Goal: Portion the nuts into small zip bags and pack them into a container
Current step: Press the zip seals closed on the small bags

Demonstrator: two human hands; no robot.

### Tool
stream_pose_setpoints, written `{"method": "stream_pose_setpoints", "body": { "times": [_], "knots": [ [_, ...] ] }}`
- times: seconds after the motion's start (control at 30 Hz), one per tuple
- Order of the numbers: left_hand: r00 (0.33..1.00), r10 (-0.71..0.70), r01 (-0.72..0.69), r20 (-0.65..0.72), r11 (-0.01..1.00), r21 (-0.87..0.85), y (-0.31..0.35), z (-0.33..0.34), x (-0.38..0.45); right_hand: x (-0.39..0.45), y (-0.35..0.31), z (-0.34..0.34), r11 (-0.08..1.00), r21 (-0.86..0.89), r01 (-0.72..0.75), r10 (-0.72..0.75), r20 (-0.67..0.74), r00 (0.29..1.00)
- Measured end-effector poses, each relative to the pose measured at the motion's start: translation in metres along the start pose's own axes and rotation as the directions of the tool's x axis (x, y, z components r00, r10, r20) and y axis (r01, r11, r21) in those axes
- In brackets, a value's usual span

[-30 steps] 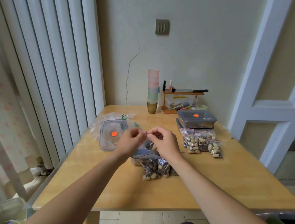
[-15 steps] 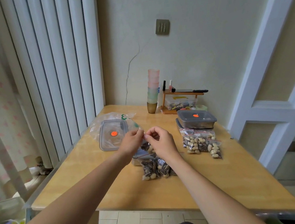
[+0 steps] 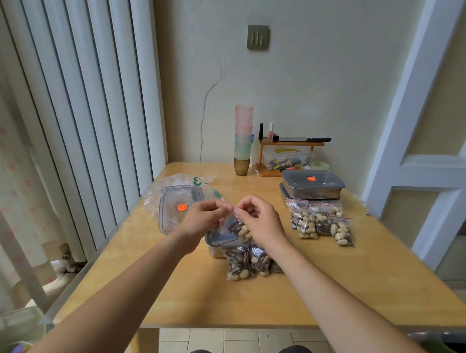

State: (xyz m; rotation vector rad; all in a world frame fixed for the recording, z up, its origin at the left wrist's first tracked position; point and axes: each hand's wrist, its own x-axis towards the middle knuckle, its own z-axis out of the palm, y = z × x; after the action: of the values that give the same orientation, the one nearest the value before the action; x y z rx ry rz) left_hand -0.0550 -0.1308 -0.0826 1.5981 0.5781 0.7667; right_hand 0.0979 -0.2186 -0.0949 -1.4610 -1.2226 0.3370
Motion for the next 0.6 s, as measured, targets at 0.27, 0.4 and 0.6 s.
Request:
{"method": "stream_pose_setpoints", "body": {
  "times": [0.27, 0.4, 0.6],
  "knots": [
    [0.997, 0.055, -0.059, -0.046, 0.992, -0.109, -0.005, 0.004, 0.0, 0.004, 0.003, 0.003, 0.997, 0.037, -0.064, 0.063, 0.017, 0.998],
    [0.978, 0.074, -0.114, -0.195, 0.973, -0.203, -0.006, 0.009, 0.001, 0.005, -0.001, 0.004, 0.985, 0.111, -0.131, 0.129, 0.027, 0.991],
    [0.998, -0.013, 0.01, -0.061, 0.999, -0.049, -0.009, 0.015, -0.007, 0.005, -0.006, 0.004, 0.946, 0.236, -0.221, 0.228, -0.002, 0.974]
  ]
}}
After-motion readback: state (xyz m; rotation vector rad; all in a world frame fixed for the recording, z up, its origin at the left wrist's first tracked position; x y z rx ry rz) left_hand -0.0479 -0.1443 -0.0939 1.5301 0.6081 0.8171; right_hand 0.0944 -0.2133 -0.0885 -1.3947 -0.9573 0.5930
